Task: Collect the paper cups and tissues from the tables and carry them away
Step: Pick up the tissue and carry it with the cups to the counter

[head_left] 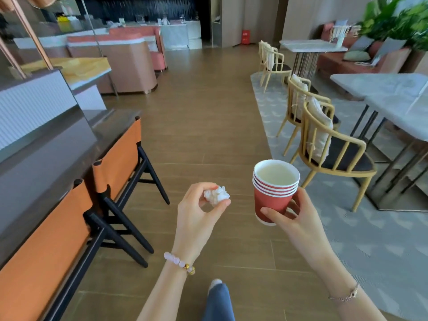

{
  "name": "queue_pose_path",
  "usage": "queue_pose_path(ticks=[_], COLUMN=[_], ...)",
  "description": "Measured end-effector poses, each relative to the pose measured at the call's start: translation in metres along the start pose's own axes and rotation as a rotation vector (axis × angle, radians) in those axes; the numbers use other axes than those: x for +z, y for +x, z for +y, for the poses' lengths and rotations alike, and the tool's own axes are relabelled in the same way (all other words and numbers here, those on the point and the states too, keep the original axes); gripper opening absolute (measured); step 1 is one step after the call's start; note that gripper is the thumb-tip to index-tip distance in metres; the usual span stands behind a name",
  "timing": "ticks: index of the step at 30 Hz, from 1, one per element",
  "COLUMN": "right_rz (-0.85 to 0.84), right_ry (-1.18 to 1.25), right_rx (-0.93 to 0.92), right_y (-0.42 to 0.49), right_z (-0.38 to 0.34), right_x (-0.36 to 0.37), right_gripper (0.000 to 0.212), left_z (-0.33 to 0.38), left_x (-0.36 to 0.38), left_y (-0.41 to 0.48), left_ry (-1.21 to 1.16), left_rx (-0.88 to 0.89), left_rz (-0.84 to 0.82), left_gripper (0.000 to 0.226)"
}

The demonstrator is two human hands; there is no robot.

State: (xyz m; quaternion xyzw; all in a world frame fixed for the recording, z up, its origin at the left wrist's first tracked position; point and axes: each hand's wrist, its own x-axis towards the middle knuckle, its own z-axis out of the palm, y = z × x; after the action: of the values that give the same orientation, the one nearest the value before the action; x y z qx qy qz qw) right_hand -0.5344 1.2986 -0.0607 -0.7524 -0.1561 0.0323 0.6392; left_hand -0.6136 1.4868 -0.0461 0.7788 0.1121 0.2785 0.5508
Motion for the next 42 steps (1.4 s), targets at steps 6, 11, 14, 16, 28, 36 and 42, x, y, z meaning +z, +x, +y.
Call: queue_pose_path(ticks=[6, 11, 14, 16, 28, 36, 42], right_rz=[0.013, 0.011, -0.007, -0.021, -0.147, -0.228, -0.253], right_ry=[-0.001, 0.017, 0.025, 0.031, 0.092, 0.103, 0.085], right_rx=[0.004, -0.017, -0.018, -0.023, -0.042, -0.051, -0.057], right_y=[0.141, 0.240, 0.290, 0.323, 0.579, 0.775, 0.888], right_z=[0.007, 0.001, 0.003, 0.006, 0.049, 0.046, 0.056], right_x=[0.052, 0.094, 0.114, 0.128, 0.215, 0.265, 0.305], right_gripper=[0.054, 0.053, 0.052, 0.053, 0.055, 0.051, 0.052], left_z=[-0.040, -0.064, -0.080, -0.092, -0.183, -0.222, -0.263], left_x=[0.001, -0.005, -0.009, -0.011, -0.007, 0.002, 0.004], left_y=[0.147, 0.250, 0.295, 0.325, 0.552, 0.733, 0.841], left_ry=[-0.040, -0.017, -0.011, 0.000, 0.092, 0.113, 0.083], left_rx=[0.005, 0.034, 0.018, 0.016, -0.018, -0.034, -0.062], left_rz=[-0.003, -0.008, 0.004, 0.016, 0.151, 0.240, 0.272], left_gripper=[0.028, 0.028, 0.028, 0.028, 0.029, 0.031, 0.030])
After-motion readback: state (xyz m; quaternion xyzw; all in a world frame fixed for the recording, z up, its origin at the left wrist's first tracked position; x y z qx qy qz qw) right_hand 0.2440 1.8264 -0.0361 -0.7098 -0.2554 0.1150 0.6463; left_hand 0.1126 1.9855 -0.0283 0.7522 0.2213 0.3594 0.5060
